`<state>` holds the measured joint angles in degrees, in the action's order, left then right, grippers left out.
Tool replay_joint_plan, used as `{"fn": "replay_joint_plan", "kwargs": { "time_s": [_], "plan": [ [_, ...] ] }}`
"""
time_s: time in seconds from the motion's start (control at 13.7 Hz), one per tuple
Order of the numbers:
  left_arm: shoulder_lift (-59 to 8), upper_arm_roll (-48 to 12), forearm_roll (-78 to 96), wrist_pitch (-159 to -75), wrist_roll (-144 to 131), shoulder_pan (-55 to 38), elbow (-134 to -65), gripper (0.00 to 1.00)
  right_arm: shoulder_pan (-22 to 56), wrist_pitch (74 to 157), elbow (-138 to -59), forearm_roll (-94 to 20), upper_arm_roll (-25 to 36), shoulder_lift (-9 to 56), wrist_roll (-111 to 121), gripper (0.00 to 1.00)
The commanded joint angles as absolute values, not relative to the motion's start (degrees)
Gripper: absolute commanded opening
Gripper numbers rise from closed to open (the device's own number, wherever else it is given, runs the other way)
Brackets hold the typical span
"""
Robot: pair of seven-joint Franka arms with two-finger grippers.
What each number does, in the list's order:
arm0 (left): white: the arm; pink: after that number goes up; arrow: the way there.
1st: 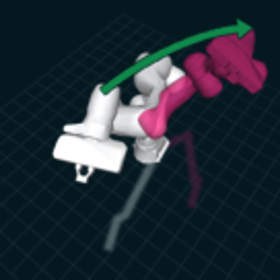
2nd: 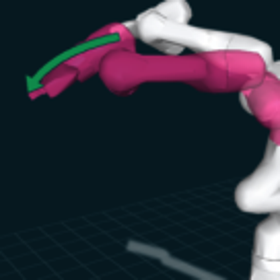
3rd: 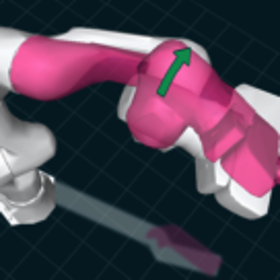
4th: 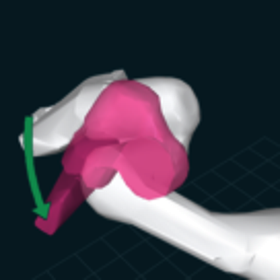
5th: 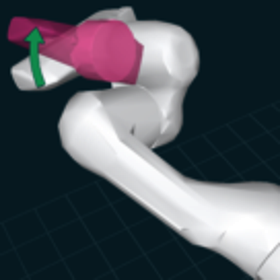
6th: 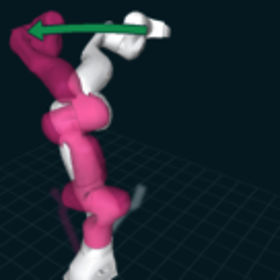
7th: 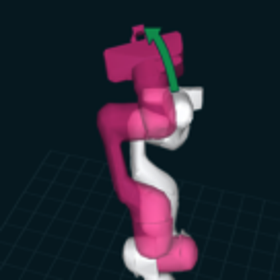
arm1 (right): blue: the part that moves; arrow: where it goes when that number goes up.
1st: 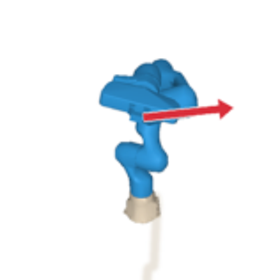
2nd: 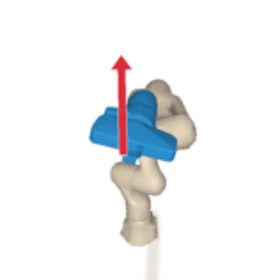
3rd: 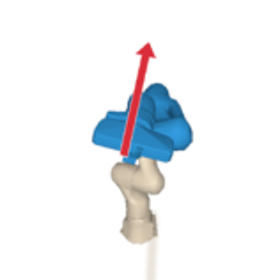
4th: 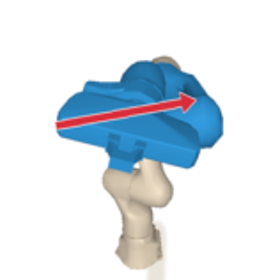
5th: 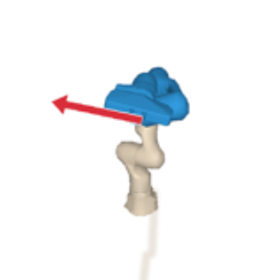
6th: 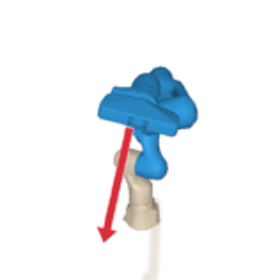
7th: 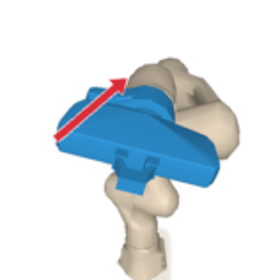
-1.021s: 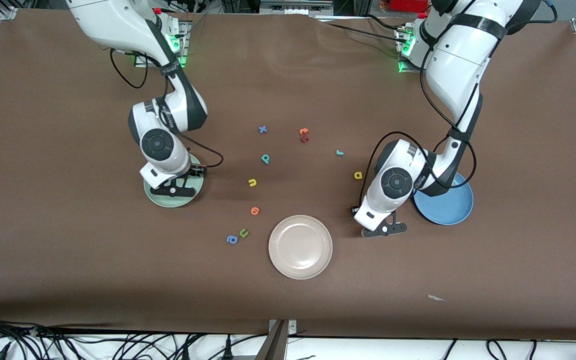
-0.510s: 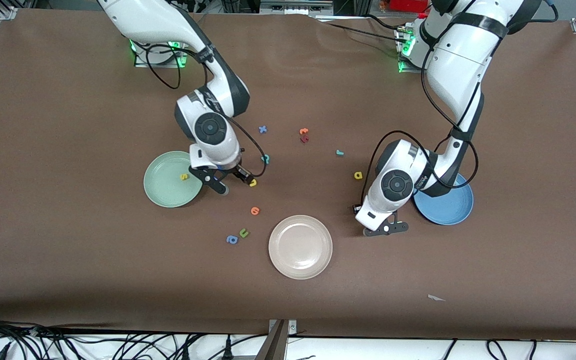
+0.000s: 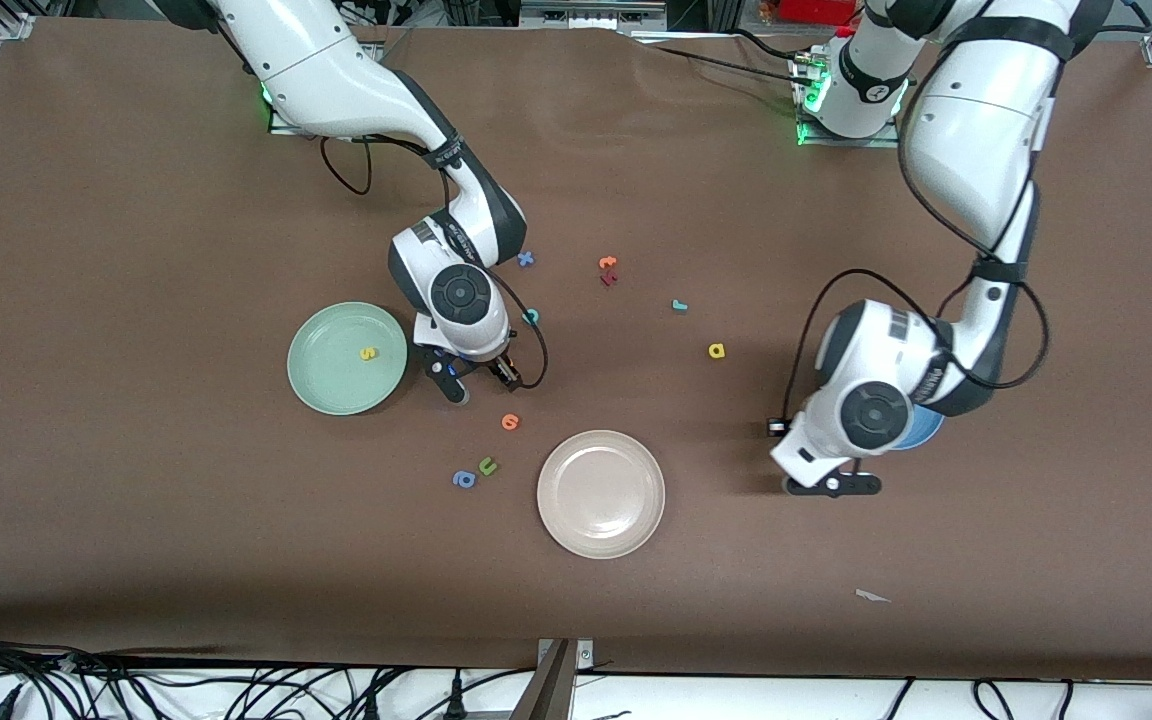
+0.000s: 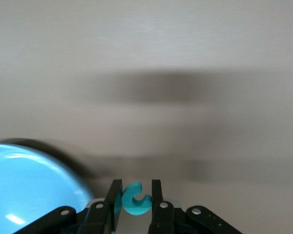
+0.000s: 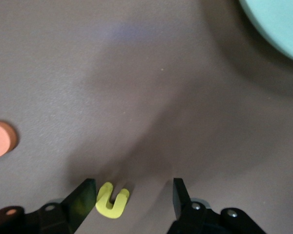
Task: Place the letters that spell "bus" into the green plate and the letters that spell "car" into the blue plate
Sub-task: 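Place the cyan c on the blue plate while the right gripper grasps the yellow u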
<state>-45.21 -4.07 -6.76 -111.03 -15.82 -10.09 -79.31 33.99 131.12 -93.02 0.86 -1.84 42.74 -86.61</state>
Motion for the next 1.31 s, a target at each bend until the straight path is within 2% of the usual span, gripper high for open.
{"fn": "replay_joint_plan", "kwargs": {
  "time_s": [0.0,0.22,0.29,0.36,0.44,0.51,0.66,0.73,0.8,0.95,1.24],
  "plan": [
    [-44.6,-1.4,-9.3,-107.3,-6.7,-8.6,-78.5,0.2,34.7,130.6,-90.4,-0.1,-1.7,44.0,-87.4,0.68],
    [-43.9,1.8,-10.4,-105.7,2.3,-6.7,-78.7,0.22,34.8,130.6,-90.4,0.0,-1.7,44.1,-87.5,0.63],
    [-43.9,1.8,-10.4,-105.6,5.2,-5.6,-79.4,0.38,34.8,130.6,-90.4,0.1,-1.7,44.5,-87.6,0.56],
    [-43.9,1.8,-10.4,-104.6,6.8,-5.2,-79.5,0.83,34.9,130.7,-90.4,0.1,-1.7,44.6,-87.6,0.5],
    [-43.9,1.8,-10.2,-102.8,6.3,-5.2,-79.3,1.0,35.2,131.0,-90.4,0.1,-1.6,44.7,-87.5,0.44],
    [-43.2,1.8,-9.5,-101.8,5.2,-5.2,-79.0,1.0,35.2,131.5,-90.4,0.1,-1.7,44.9,-87.7,0.41],
    [-40.5,0.0,-6.3,-101.3,-1.2,-5.9,-81.3,1.0,35.3,131.5,-90.4,0.3,-1.7,44.9,-87.0,0.29],
    [-38.4,-2.3,-2.2,-101.9,-5.1,-5.8,-83.3,1.0,35.3,131.3,-90.4,0.6,-1.6,44.7,-86.7,0.19],
    [-36.9,-4.5,0.4,-102.0,-8.5,-5.9,-84.5,1.0,35.2,130.9,-90.4,1.0,-1.6,44.2,-86.1,0.15],
    [-33.9,-9.0,1.1,-104.6,-12.7,-5.9,-89.4,1.0,34.9,126.9,-90.4,1.1,-1.1,42.4,-81.8,0.15],
    [-27.1,-15.4,0.6,-125.2,-24.4,-6.1,-108.3,1.0,34.3,115.8,-91.2,1.1,2.9,37.8,-68.2,0.16]
  ]
}}
